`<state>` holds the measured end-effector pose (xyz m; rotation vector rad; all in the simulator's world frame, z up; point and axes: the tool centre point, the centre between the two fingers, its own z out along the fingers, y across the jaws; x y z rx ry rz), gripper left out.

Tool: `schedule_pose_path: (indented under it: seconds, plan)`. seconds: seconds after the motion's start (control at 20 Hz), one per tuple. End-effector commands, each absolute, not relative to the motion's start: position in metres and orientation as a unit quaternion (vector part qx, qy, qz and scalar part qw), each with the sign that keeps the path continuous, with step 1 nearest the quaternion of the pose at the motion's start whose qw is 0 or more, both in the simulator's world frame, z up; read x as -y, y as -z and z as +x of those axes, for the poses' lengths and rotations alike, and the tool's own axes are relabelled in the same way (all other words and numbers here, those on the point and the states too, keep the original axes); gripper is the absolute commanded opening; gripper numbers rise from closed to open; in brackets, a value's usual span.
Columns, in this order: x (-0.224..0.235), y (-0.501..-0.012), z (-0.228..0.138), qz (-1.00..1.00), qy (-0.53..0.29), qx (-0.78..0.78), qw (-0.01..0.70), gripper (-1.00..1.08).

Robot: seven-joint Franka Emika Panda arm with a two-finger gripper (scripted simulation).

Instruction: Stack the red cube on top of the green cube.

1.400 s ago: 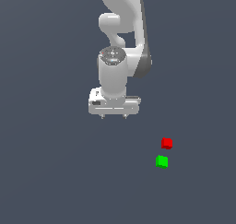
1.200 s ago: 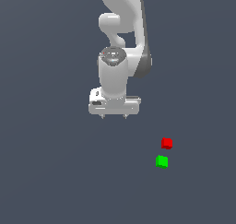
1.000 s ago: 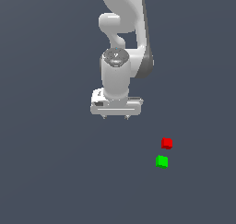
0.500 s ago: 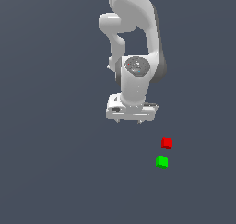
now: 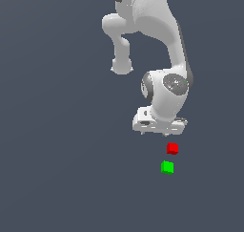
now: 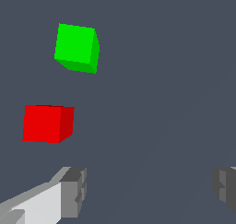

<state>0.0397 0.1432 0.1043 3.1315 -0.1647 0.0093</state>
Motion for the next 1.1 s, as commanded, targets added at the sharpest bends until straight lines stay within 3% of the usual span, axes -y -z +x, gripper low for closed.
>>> schedule_pose_path:
  seconds: [0.0,0.45,1.05]
  plan:
    - [-0.167,-0.096,0.046,0.998,-0.002,0.061,0.002,1.00]
    - [-0.223,-0.077,0.067,0.997,-0.001,0.082,0.001,1.00]
    - [-0.244,-0.070,0.077,0.996,0.000,0.089,0.000,1.00]
